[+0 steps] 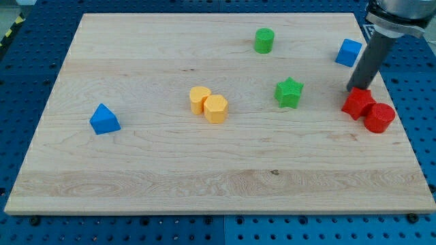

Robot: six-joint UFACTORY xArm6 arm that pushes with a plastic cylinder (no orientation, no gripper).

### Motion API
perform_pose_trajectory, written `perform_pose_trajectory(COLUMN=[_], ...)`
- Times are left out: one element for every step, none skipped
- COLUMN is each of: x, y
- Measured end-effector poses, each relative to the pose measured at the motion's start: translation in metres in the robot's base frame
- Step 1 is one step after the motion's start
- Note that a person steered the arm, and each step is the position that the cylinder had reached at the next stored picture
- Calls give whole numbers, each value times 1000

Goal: Push the green star into the green circle

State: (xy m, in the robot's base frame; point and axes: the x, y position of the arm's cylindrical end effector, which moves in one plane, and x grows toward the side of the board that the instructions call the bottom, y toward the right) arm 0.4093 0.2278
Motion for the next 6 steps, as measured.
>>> perform_pose_trajectory(x=[-5,28,71,84,34,-23], y=[-31,-28,-18,-47,-102,-132])
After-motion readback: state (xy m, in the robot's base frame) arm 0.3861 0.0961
